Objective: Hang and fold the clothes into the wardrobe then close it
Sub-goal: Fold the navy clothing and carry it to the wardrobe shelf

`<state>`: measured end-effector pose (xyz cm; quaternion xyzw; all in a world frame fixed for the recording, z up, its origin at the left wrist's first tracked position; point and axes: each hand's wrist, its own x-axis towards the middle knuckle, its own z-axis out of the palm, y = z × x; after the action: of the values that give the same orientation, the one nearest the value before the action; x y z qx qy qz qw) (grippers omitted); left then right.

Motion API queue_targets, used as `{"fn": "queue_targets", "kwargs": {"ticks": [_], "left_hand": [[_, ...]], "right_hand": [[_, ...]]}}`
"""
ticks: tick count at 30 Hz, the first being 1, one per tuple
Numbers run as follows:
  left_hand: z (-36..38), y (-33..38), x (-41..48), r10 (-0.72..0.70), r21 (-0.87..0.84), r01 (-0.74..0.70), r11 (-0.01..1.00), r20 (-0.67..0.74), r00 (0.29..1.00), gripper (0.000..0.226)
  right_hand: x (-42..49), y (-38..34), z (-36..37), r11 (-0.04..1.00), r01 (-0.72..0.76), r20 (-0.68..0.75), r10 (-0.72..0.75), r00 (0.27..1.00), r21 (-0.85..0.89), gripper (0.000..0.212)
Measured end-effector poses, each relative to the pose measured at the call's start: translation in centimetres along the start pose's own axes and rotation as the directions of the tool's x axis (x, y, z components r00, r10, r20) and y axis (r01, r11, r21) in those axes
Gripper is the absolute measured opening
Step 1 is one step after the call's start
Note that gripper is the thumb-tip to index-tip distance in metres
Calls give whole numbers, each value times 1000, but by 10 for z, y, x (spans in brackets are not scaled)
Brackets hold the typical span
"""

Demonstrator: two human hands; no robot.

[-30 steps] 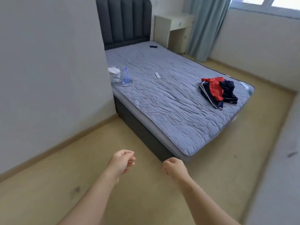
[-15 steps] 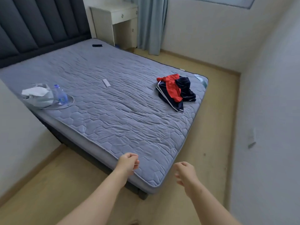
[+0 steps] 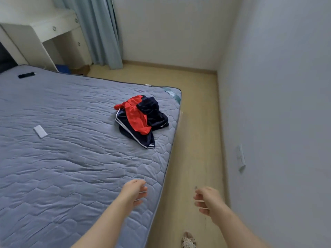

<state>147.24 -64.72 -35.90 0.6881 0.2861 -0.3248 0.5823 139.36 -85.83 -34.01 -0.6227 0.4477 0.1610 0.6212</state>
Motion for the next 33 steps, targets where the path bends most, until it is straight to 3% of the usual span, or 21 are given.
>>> {"fn": "queue_targets", "kwargs": {"ticks": [6,16,20,24,33], "left_hand": [[79,100,46,-5,-46,4,999,-22,1000,15],[97,222,163,-11,-140,-14,990,-171,985,14],[103,286,222,-78,-190,43,981,-179,981,19],[105,345,264,-48,-183,12,983,-196,979,12],[93,380,336,-187,-274,96,957,-331,925,13]], "right_hand": [[84,-104,-40,998,16,31,-14,999,-66,15],[216,-255,-7,964,67,176,-22,984,-256,16],[268,-327,9,933,79,180,-15,983,-351,13],[315,-388,31,904,124,207,-40,977,-410,11],[417,-461,101,834,98,349,117,930,-543,15]]}}
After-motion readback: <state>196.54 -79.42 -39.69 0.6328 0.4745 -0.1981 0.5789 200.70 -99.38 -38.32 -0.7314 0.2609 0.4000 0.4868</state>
